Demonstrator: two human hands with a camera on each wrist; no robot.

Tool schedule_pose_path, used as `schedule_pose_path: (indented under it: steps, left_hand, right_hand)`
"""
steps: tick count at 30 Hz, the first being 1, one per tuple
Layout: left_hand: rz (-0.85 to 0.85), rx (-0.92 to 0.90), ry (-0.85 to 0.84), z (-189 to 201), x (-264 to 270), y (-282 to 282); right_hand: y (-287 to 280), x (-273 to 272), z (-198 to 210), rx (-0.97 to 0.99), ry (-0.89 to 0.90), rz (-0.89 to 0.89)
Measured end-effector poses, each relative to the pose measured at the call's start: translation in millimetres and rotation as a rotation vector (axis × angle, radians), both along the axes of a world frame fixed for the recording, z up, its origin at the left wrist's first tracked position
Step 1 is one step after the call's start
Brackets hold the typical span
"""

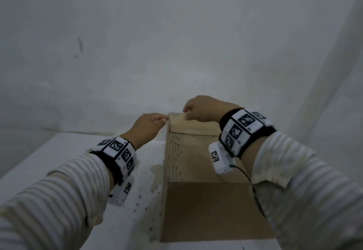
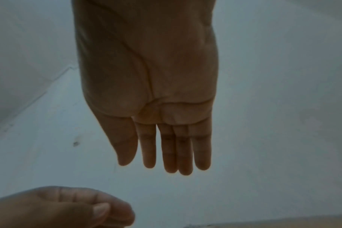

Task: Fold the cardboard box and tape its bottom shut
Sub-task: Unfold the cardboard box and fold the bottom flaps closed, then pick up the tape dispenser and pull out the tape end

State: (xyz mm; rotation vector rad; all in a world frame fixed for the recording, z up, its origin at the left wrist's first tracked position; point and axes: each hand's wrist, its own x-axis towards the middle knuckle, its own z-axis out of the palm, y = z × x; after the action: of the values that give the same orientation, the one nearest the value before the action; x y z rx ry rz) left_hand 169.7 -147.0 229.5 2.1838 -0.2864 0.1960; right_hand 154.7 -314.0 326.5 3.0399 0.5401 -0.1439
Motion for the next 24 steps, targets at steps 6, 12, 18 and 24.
schedule_pose_path:
  steps: [6,12,18,24]
  left_hand:
    - [0.211,-0.022,0.037,-7.2,-11.3,39.6]
    - [0.378,-0.076,0.156,-38.2,-16.9,90.7]
    - [0.453,-0.046,0.252,-65.0,16.3,158.8]
    - [0.437,-0.03,0.378,-100.4,56.9,216.4]
  right_hand:
    - [78.5,15.5,-21.3,0.1,-0.072,0.117]
    - [146.0,32.9,-40.1,-0.017,-0.035,0.241]
    - [207.7,50.9,-33.6,-0.09,0.016,0.372]
    - [270.8,94.5,-100.6,-0.103,0.166,0.324]
